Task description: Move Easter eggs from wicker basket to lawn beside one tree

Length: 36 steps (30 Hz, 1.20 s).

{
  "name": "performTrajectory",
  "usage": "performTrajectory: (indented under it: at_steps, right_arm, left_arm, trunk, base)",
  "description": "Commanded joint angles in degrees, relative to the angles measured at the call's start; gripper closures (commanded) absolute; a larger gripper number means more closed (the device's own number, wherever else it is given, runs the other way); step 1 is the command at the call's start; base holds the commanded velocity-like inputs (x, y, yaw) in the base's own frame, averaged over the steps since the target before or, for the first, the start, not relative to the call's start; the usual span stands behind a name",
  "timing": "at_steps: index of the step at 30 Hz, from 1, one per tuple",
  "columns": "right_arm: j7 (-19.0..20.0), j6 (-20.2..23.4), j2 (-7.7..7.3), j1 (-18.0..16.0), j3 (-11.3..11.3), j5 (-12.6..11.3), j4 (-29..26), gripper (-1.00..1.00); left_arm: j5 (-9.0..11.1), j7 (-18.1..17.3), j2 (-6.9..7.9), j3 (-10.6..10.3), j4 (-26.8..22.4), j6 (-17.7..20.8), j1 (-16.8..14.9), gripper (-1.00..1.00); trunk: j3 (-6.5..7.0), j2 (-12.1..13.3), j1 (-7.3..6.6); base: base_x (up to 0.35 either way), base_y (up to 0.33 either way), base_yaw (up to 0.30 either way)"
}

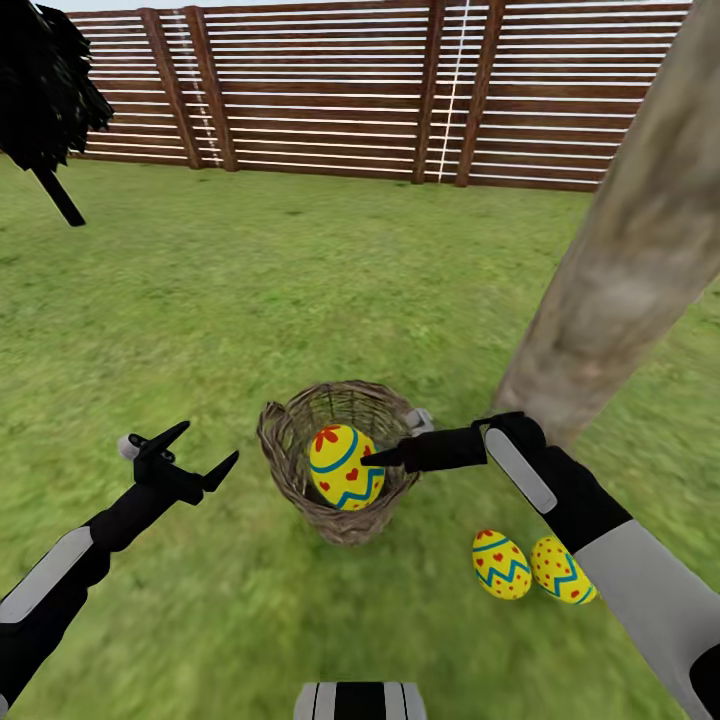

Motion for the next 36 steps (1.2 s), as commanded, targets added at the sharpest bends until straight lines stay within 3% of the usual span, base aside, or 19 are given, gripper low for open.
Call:
performTrajectory:
  at_steps: [1, 15, 16, 17, 19, 22, 28, 29, 31, 33, 36]
  right_arm:
    - [0.21, 0.12, -0.03, -0.04, 0.07, 0.05, -0.01, 1.0]
    - [0.3, 0.11, -0.42, 0.03, -0.37, -0.03, 0.62, 1.0]
    - [0.23, 0.19, -0.56, 0.03, -3.38, 0.02, 1.53, 1.0]
    - [0.04, 0.51, -0.75, 0.02, -9.97, 0.37, 4.06, 1.0]
    - [-0.09, 0.43, -1.84, 0.04, -13.85, 0.61, 6.57, 1.0]
    - [-0.38, 0.23, -2.96, 0.04, -14.97, 0.67, 7.4, 1.0]
    - [-1.15, 0.42, -3.08, 0.04, -15.14, 0.68, 7.85, 1.0]
    - [-2.54, 0.45, -3.1, 0.04, -15.14, 0.68, 8.58, 1.0]
    - [-10.11, 0.4, -3.11, 0.04, -15.31, 0.61, 9.48, 1.0]
    - [-17.35, 0.39, -2.96, 0.04, -18.09, 0.59, 9.53, 1.0]
    - [-21.35, 0.39, -2.94, 0.03, -18.8, 0.59, 9.51, 1.0]
  left_arm:
    - [0.15, -0.24, 0.06, -0.16, 0.03, 0.18, -0.05, -1.0]
    - [0.16, -0.24, 0.06, -0.15, 0.12, 0.18, -0.05, -1.0]
    - [0.15, -0.24, 0.06, -0.19, 0.12, 0.18, -0.05, -1.0]
    - [0.15, -0.2, 0.06, -0.21, 0.06, 0.18, -0.05, -1.0]
    - [0.15, -0.2, 0.06, -0.23, 0.06, 0.18, -0.05, -1.0]
    - [0.15, -0.18, 0.06, -0.24, 0.06, 0.14, -0.05, -1.0]
    - [0.15, -0.16, -1.32, -0.24, 0.12, 0.12, -0.05, -1.0]
    - [0.15, -0.16, -1.37, -0.24, 0.12, 0.12, -0.05, -1.0]
    - [0.15, -0.16, -1.43, -0.23, 0.12, 0.14, -0.05, -1.0]
    - [0.15, -0.16, -1.43, -0.17, 0.12, 0.14, -0.05, -1.0]
    - [0.15, -0.16, -1.43, -0.22, 0.12, 0.12, -0.05, -1.0]
  trunk:
    - [-0.04, -0.02, -0.04]
    - [0.21, -0.02, -0.04]
    - [0.24, -0.02, -0.04]
    - [0.24, -0.02, -0.04]
    - [0.25, -0.02, -0.04]
    - [0.25, -0.02, -0.04]
    - [0.25, -0.02, -0.04]
    - [0.25, -0.02, -0.04]
    - [0.25, -0.02, -0.04]
    - [0.25, -0.02, -0.04]
    - [0.25, -0.02, -0.04]
  base:
    - [-0.308, -0.125, -0.239]
    - [-0.279, -0.092, -0.269]
    - [-0.023, -0.001, -0.279]
    - [-0.006, 0.0, -0.287]
    - [-0.002, 0.0, -0.293]
    - [0.0, 0.0, -0.298]
    - [0.0, 0.0, -0.299]
    - [0.0, 0.0, -0.299]
    - [0.0, 0.0, -0.299]
    - [0.0, 0.0, -0.3]
    - [0.0, 0.0, -0.3]
